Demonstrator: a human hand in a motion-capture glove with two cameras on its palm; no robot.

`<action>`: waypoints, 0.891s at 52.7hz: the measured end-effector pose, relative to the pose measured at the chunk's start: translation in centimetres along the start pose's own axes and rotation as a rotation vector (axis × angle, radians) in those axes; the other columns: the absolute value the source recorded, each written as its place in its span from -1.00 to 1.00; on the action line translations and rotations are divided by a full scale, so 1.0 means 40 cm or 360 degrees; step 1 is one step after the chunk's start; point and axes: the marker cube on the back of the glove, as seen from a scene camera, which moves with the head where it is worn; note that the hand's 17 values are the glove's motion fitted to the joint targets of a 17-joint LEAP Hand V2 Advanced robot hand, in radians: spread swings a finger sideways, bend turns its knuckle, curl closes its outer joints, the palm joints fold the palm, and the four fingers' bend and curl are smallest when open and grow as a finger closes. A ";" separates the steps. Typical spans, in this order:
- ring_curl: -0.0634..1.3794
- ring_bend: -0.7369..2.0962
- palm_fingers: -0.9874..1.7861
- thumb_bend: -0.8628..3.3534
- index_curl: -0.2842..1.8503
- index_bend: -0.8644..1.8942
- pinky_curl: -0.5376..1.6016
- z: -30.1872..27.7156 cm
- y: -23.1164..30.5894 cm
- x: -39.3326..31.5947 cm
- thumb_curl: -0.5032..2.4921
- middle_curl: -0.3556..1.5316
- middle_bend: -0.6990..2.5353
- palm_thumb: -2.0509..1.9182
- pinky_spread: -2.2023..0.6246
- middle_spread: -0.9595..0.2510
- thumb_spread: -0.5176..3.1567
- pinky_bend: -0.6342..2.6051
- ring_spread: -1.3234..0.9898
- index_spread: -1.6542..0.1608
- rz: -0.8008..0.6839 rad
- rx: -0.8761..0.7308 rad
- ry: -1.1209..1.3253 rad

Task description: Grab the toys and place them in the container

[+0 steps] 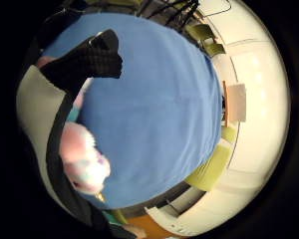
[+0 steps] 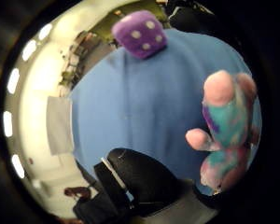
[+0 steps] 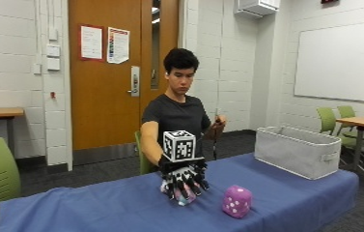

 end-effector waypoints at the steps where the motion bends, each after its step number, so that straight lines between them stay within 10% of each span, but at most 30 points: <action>1: -0.53 -0.18 -0.18 -0.65 -0.33 -0.26 -0.16 0.010 0.001 0.005 -0.59 -0.19 -0.45 -0.05 0.55 0.29 -0.24 -0.06 -0.09 0.37 0.0007 -0.0013 0.0002; 17: -0.51 -0.08 -0.13 -0.60 -0.36 -0.21 -0.14 0.062 0.059 0.001 -0.55 -0.27 -0.49 0.03 0.48 0.31 -0.17 0.02 -0.08 0.36 0.0063 0.0075 0.0076; 22: -0.46 0.00 0.14 -0.57 -0.24 -0.02 -0.17 0.040 0.065 -0.023 -0.53 -0.25 -0.42 0.10 0.41 0.17 -0.11 -0.05 -0.15 0.35 0.0053 0.0164 0.0143; 47: -0.25 0.29 0.56 -0.47 -0.11 -0.24 -0.15 -0.063 0.109 -0.064 -0.30 -0.02 -0.15 0.35 0.23 -0.11 -0.23 -0.07 -0.22 0.36 0.0006 0.0049 -0.0204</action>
